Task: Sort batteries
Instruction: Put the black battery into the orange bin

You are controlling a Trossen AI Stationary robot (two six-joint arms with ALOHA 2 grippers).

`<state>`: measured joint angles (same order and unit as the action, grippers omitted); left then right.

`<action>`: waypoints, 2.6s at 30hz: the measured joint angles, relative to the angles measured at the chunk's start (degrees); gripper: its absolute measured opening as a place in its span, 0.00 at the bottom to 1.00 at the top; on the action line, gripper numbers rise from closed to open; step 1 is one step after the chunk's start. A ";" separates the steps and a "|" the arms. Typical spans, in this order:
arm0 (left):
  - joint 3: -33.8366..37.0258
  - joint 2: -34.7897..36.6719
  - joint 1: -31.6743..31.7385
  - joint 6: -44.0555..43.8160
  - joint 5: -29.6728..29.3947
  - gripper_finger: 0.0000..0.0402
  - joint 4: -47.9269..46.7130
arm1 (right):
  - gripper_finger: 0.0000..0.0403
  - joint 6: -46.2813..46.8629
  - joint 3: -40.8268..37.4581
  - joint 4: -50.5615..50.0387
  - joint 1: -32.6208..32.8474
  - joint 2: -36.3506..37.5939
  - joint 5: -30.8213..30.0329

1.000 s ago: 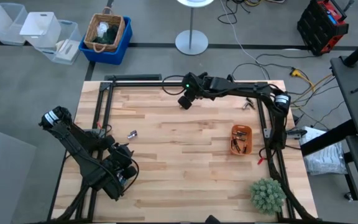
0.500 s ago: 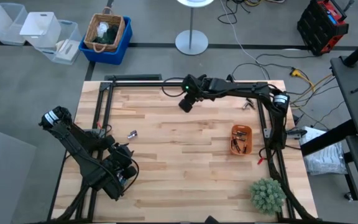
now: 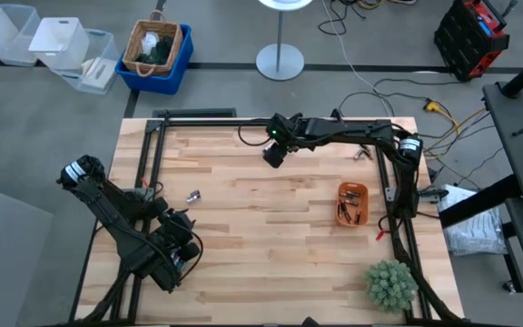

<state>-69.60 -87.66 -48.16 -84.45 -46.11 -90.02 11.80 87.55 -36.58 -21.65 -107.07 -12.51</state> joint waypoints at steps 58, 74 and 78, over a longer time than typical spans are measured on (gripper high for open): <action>0.00 0.00 0.00 1.51 -0.05 0.38 0.02 | 0.81 -35.60 -13.82 18.27 -0.34 0.00 9.54; 0.00 0.00 0.00 1.92 -0.05 0.38 0.02 | 0.81 -31.92 -16.75 24.94 -4.66 0.00 12.66; 0.00 0.00 0.00 1.95 -0.06 0.38 0.02 | 0.81 -31.93 -16.96 25.82 -4.63 0.00 12.98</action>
<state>-69.60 -87.66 -48.16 -82.50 -46.17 -90.00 -20.12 70.59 -10.76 -26.28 -107.07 0.47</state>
